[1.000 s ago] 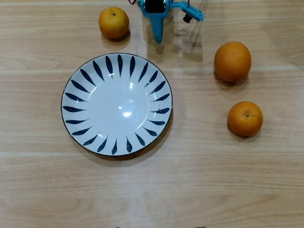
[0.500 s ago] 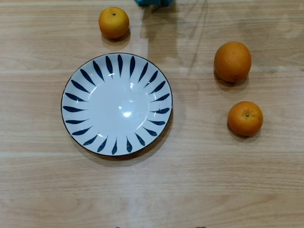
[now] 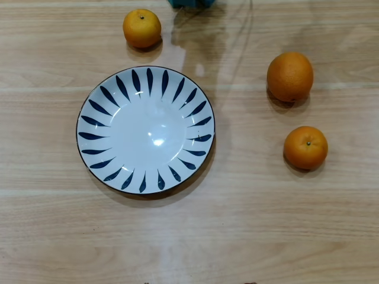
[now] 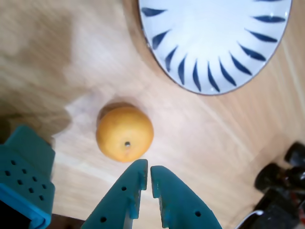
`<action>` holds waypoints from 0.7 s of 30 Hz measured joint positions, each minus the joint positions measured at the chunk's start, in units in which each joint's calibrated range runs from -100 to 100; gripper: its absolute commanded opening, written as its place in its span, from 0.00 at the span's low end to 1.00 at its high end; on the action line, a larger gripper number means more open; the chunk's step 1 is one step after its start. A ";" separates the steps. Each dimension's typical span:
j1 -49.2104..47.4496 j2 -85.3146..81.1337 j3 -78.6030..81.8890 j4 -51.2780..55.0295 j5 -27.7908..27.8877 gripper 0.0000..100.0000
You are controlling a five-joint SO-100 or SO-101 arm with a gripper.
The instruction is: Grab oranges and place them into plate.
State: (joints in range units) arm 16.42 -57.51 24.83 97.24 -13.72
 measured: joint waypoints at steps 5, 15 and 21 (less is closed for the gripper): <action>4.47 2.20 -0.09 0.00 -2.87 0.03; 4.56 16.76 -0.18 0.00 -19.56 0.29; 3.21 17.27 -0.18 0.00 -26.40 0.36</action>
State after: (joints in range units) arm 19.63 -40.25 24.66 97.24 -40.11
